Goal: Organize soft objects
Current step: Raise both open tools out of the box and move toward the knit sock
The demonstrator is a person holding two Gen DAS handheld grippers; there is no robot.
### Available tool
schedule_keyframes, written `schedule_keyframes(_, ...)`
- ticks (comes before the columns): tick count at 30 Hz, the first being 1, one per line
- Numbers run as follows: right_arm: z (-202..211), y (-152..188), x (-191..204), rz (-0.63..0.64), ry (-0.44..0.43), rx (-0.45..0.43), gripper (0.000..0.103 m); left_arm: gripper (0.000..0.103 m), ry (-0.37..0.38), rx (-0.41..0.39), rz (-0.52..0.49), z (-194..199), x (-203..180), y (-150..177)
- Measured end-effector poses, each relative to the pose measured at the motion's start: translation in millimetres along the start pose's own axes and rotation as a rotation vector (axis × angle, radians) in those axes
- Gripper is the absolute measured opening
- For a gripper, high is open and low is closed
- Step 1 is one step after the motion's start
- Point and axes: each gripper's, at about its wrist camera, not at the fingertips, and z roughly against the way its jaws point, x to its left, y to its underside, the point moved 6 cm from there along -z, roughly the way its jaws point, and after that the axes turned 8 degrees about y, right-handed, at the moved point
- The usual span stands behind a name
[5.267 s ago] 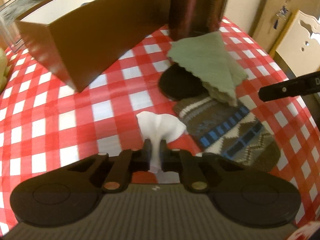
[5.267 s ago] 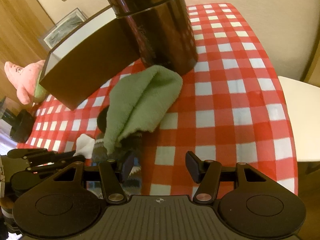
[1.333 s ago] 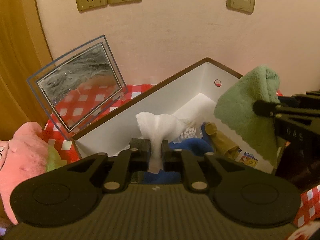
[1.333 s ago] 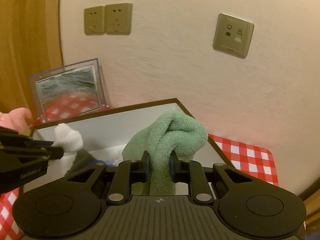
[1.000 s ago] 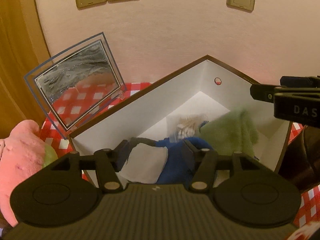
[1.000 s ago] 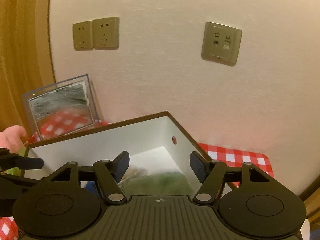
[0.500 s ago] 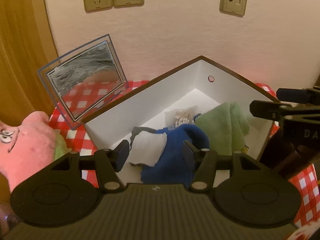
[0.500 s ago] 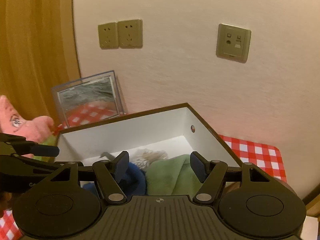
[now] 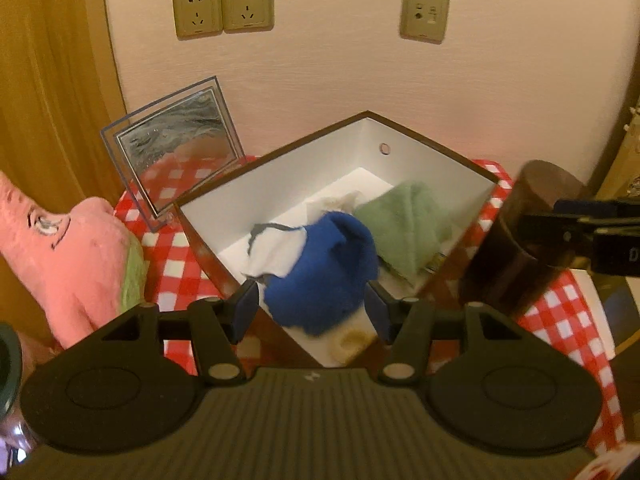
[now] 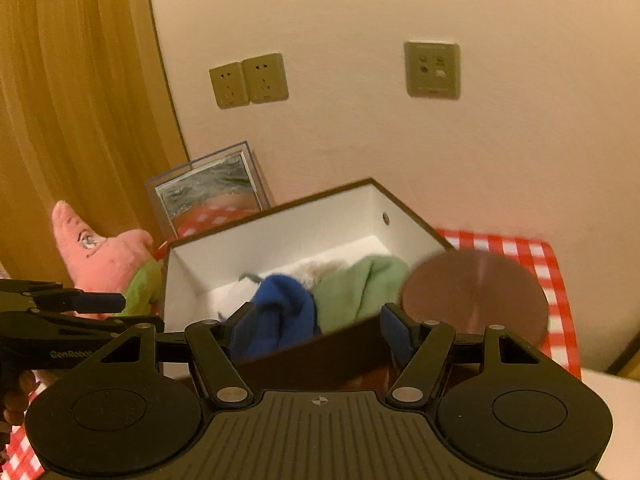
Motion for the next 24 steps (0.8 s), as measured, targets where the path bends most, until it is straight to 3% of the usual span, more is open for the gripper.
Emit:
schedule_keyframes(13,51.8,65.3,-5.7,-0.036,-0.011,0.101,0.068,0.056,0.032,0.05,0.034,36.8,-35.9,58.1)
schedule_keyframes(24,68.5,122.1,-6.5,-0.064,-0.013,0.211,0.067,0.056,0.03,0.117,0.059,52.2,-52.1,104.2)
